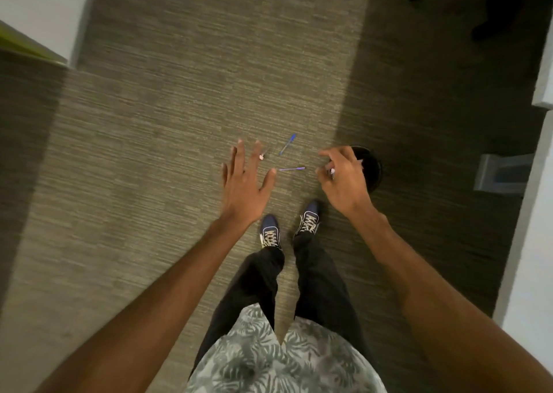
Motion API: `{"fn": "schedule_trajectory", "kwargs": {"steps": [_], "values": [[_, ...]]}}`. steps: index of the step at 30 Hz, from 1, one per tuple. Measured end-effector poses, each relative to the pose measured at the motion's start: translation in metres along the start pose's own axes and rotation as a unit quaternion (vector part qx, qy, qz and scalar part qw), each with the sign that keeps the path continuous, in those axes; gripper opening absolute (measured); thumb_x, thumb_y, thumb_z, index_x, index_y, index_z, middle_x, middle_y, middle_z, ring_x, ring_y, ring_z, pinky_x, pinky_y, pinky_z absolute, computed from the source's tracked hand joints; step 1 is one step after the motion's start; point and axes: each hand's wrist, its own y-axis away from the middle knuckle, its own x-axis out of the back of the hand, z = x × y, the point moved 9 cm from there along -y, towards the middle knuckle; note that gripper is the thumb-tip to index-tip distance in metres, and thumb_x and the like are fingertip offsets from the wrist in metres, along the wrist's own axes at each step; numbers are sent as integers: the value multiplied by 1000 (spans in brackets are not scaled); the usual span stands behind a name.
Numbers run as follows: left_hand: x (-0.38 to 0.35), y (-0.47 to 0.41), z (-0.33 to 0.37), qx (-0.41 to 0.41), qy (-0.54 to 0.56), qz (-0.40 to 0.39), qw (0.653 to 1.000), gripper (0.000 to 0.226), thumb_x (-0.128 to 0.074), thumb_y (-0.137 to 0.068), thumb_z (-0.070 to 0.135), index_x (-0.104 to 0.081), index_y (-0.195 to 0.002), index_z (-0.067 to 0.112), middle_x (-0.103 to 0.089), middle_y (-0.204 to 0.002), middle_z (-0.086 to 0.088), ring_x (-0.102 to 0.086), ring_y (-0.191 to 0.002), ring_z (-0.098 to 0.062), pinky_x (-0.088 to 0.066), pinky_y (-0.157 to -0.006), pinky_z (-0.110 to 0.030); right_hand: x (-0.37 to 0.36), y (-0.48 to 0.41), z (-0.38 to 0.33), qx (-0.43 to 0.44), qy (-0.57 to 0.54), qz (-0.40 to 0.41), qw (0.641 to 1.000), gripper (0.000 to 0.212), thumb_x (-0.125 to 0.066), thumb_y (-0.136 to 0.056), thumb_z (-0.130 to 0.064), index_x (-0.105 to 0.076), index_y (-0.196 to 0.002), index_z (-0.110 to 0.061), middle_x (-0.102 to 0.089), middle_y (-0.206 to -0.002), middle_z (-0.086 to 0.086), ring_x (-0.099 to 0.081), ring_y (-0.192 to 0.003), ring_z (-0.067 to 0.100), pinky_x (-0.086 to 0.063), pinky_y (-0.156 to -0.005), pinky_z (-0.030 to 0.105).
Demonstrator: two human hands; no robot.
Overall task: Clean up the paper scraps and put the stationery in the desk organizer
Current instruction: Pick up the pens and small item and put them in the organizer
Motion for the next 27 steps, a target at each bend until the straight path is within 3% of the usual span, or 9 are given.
{"fn": "schedule_trajectory", "kwargs": {"steps": [3,5,13,18,23,27], "values": [[-26,-28,-15,9,3,12,1000,73,-34,-94,59,-25,-156,23,-18,-164,-18,-17,-152,-36,-22,-119,-58,-29,-25,23,-4,9,-17,1000,36,-64,-84,-8,-62,-120,-10,-62,-106,15,-61,-101,28,-50,-93,43],[-47,-48,-27,12,2,14,1000,74,-33,-94,60,-25,-156,23,-18,-165,-18,-18,-152,-36,-23,-118,-58,-51,-41,43,-25,-11,-22,999,36,-64,-84,-7,-62,-120,-11,-59,-111,13,-62,-98,30,-50,-93,43],[-154,-125,-101,49,2,-21,999,73,-49,-98,50,-18,-159,24,-10,-167,-14,-12,-153,-32,-17,-120,-51,-169,-103,136,-94,-50,-32,994,29,-64,-84,-8,-66,-113,-10,-66,-106,13,-62,-99,32,-48,-88,40],[-243,-178,-159,44,-17,-66,997,77,-51,-96,51,-15,-159,24,-9,-167,-13,-15,-152,-33,-19,-122,-50,-252,-141,215,-171,-83,-11,982,24,-68,-85,-16,-64,-108,-13,-71,-87,7,-67,-83,28,-50,-78,36],[-345,-238,-229,46,-40,-121,991,84,-58,-91,50,-17,-158,17,-23,-160,-17,-34,-142,-39,-37,-112,-53,-349,-167,298,-285,-148,37,946,27,-74,-83,-28,-60,-104,-18,-73,-79,8,-70,-76,32,-56,-78,41],[-416,-283,-278,45,-67,-146,986,89,-64,-89,49,-18,-156,12,-31,-154,-15,-42,-135,-36,-43,-104,-51,-444,-191,371,-389,-218,19,895,43,-67,-69,-53,-59,-99,-23,-71,-88,3,-71,-82,27,-59,-83,46]]}}
